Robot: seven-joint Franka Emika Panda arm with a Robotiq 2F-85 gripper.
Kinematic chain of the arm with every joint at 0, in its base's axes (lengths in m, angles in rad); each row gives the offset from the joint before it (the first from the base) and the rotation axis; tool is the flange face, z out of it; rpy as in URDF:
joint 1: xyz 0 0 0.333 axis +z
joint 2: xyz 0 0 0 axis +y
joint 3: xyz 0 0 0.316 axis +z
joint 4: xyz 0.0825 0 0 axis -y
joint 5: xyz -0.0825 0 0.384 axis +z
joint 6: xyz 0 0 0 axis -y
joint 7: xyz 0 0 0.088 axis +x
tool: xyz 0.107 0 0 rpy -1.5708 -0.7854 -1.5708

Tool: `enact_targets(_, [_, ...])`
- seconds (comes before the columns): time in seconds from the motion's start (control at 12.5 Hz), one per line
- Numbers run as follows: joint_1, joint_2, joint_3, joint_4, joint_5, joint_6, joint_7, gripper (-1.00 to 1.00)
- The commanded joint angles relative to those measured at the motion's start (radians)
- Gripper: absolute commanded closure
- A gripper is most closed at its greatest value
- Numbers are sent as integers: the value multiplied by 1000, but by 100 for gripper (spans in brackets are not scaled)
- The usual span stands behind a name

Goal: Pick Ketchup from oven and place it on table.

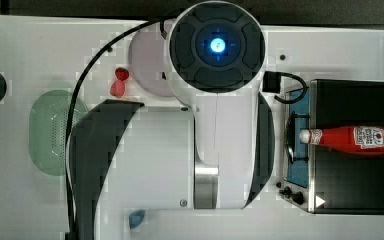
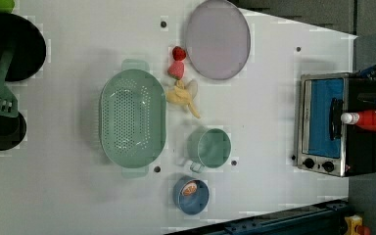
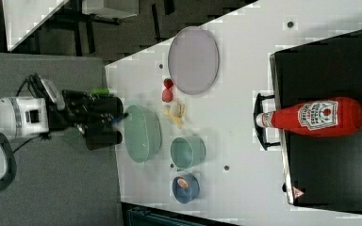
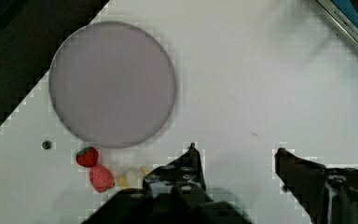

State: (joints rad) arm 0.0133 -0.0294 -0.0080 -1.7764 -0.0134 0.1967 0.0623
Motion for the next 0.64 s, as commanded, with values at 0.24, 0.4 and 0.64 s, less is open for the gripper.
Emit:
enact_targets(0.24, [-15, -326, -20, -171, -13, -156, 48, -99])
enact_targets(0.4, [-24, -325, -40, -171, -16, -153, 48, -100])
enact_targets(0.64, [-52, -311, -109, -171, -16, -143, 48, -100])
